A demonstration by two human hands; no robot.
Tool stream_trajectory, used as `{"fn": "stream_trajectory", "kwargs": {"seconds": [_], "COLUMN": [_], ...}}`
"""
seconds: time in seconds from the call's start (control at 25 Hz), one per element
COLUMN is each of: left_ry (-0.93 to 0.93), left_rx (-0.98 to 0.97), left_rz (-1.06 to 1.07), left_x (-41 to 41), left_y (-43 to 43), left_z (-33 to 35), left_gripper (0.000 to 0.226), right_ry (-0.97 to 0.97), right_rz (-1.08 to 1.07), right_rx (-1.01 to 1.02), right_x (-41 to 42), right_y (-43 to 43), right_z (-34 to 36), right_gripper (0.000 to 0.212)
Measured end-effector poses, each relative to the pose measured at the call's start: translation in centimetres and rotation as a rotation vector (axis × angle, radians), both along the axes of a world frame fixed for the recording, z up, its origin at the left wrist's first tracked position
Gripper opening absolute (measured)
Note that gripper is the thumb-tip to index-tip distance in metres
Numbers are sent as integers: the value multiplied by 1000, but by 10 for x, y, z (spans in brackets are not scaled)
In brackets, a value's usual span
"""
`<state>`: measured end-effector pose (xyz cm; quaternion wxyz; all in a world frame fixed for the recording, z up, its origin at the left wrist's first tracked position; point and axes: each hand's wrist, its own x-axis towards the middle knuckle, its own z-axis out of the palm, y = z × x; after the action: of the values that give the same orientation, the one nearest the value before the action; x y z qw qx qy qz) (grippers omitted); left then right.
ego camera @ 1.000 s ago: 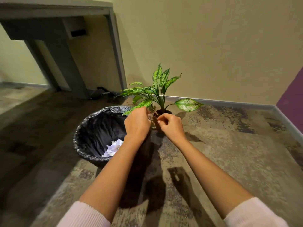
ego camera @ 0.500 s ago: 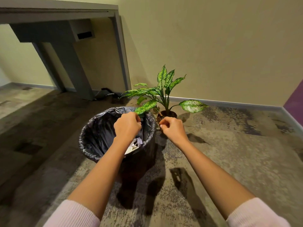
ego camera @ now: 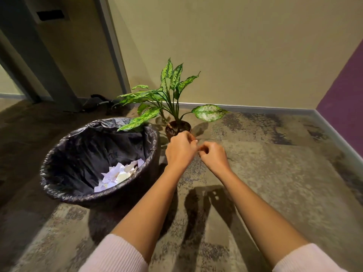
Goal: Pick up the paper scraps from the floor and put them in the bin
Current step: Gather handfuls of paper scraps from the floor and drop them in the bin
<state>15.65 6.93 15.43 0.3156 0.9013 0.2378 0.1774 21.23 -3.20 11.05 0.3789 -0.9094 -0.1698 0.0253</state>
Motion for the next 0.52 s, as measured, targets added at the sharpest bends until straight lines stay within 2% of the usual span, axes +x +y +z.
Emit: {"fn": "stream_trajectory", "kwargs": {"seconds": [0.16,0.36,0.52], "left_ry": [242,453,553], "left_rx": [-92,-160,-277], "left_rz": [52,160,193], "left_x": [26,35,17], "left_y": [-4,-12,-30], "left_z": [-58,-93,-98], "left_gripper": [15,48,48], "right_ry": [142,323,411], "right_rz": [-94,-83,-30], "right_rx": [-48,-114,-205], "right_x": [23,27,9], "right_y": [-14,-18,-22], "right_z": [-43,-70,-68], "right_gripper": [10,13,17]}}
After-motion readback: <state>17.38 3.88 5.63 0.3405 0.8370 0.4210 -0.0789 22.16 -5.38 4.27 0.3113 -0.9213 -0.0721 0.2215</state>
